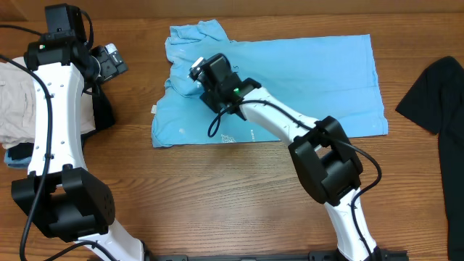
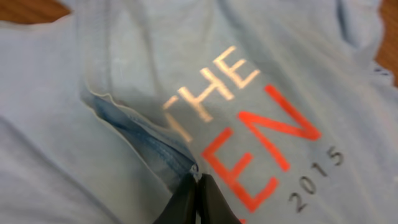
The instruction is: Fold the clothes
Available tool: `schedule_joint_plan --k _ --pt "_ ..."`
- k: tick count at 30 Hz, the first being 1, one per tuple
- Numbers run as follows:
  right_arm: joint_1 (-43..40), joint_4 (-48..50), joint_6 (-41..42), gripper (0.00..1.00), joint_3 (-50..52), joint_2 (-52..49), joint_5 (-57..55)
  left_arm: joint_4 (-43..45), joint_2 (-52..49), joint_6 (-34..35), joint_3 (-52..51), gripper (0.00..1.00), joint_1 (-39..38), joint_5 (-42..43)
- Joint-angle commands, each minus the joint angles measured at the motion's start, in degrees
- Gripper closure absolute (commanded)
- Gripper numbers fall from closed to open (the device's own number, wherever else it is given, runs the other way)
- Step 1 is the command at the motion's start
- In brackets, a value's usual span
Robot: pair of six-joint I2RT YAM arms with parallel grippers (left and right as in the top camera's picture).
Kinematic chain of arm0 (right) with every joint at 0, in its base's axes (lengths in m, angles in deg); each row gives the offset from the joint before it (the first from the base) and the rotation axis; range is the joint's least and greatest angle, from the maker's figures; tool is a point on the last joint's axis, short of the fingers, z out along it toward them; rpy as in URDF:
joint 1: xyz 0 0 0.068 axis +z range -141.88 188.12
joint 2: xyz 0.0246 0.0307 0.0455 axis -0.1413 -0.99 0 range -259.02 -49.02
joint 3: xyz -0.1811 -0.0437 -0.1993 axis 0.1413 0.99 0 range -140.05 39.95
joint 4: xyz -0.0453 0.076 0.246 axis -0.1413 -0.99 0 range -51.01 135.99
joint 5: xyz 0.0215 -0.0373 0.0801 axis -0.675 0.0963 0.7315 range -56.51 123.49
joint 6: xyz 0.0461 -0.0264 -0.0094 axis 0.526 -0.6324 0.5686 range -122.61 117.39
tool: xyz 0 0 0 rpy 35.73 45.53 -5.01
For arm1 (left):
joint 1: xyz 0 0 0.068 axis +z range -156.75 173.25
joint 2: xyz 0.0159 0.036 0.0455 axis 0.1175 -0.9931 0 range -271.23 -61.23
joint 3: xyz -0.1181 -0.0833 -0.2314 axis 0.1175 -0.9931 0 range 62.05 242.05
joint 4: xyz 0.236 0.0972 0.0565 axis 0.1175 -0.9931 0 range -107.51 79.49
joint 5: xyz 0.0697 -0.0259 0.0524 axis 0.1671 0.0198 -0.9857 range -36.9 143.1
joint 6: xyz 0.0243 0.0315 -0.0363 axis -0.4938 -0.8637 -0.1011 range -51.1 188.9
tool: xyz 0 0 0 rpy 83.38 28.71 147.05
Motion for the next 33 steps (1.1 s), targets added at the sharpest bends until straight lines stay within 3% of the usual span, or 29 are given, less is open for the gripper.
schedule_joint_plan --k 1,17,19,20,21,23,28,33 --pt "-2.08 2.75 0.66 0.96 -1.55 0.79 -0.50 -0.13 0.83 0.37 0.81 0.00 -0.04 0.59" --pt "-5.84 8.57 2.03 0.96 -1.36 -1.92 -2.32 -0.13 0.83 0.37 0.81 0.00 -0.09 0.59" --pt "-5.95 9.38 2.01 0.73 -1.36 -1.97 -2.29 -0.13 0.83 0.37 0.81 0.00 -0.09 0.57" --pt "-5.95 9.70 2.03 0.68 -1.36 -1.97 -2.32 -0.13 0.83 0.37 0.81 0.00 -0.07 0.57" --pt "-5.99 10.32 3.50 0.53 -1.38 -1.97 -2.58 -0.13 0.83 0.37 0.81 0.00 -0.07 0.57" --pt "-6.45 9.20 8.68 0.36 -2.62 -0.92 -2.78 -0.13 0.83 0.37 0.81 0.00 -0.07 0.57" --pt "-10.71 -6.93 18.91 0.27 -6.29 8.15 -6.19 -0.13 0.83 0.37 0.81 0.00 -0.09 0.57" --pt "-27.19 -31.78 25.55 0.22 -6.71 24.09 -5.46 -0.13 0.83 0.39 0.81 0.00 -0.07 0.57"
